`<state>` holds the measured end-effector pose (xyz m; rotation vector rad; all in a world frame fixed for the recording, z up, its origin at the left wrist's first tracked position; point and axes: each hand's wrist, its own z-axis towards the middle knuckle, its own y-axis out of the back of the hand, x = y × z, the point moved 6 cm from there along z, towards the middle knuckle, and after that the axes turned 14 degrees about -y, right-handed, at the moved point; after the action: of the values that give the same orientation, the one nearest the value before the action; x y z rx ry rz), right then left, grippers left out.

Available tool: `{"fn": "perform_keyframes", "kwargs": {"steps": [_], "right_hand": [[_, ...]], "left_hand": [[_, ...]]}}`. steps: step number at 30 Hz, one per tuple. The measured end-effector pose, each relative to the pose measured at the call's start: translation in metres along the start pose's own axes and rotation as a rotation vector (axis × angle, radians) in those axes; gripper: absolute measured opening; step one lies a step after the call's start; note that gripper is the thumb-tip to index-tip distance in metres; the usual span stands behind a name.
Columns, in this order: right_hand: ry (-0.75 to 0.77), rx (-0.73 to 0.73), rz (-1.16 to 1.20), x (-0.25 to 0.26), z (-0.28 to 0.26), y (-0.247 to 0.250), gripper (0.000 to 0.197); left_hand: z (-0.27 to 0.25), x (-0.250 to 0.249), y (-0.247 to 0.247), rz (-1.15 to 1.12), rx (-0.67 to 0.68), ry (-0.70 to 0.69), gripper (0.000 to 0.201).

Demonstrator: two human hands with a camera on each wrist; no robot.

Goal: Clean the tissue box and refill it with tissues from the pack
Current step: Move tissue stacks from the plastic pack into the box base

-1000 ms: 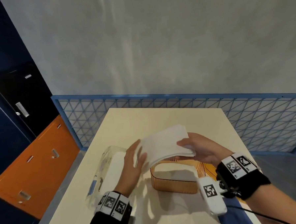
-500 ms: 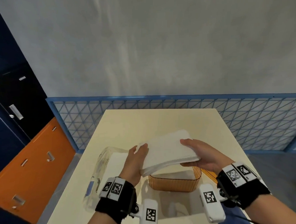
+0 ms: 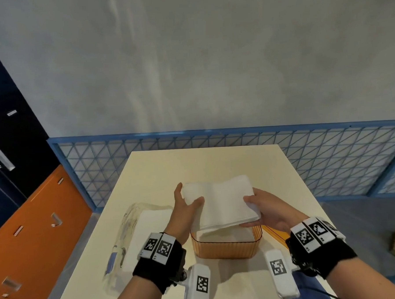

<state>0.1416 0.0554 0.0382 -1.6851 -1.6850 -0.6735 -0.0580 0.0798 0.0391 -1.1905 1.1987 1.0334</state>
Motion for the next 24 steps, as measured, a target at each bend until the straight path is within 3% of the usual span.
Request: {"fn": "perform_keyframes", "kwargs": {"steps": [6,10,13,16,19,24], "right_hand": [[0.242,-0.135,-0.082,0.002,0.012,0.01,0.04],[0.271,-0.215,-0.111,-0.009,0.018,0.012,0.042],[0.208,-0.323,-0.128,-0.022,0.026,0.02,0.039],[0.077,-0.412,-0.252,-0.04,0.037,0.024,0.031],[0.033,-0.477,-0.331,-0.047,0.046,0.019,0.027],[0.102,-0.52,-0.37,-0.044,0.047,0.013,0.028]], "left_hand": [[0.002,-0.011,0.001,0.171,0.015,-0.27,0.041],[0.002,0.001,-0.005,0.216,0.03,-0.297,0.024],[0.005,0.026,-0.004,0.362,0.061,-0.24,0.027],[0.004,0.055,0.0,0.67,0.15,-0.15,0.039],[0.002,0.066,0.003,0.953,0.148,-0.15,0.042],[0.01,0.069,-0.002,0.991,0.194,-0.175,0.041]]}}
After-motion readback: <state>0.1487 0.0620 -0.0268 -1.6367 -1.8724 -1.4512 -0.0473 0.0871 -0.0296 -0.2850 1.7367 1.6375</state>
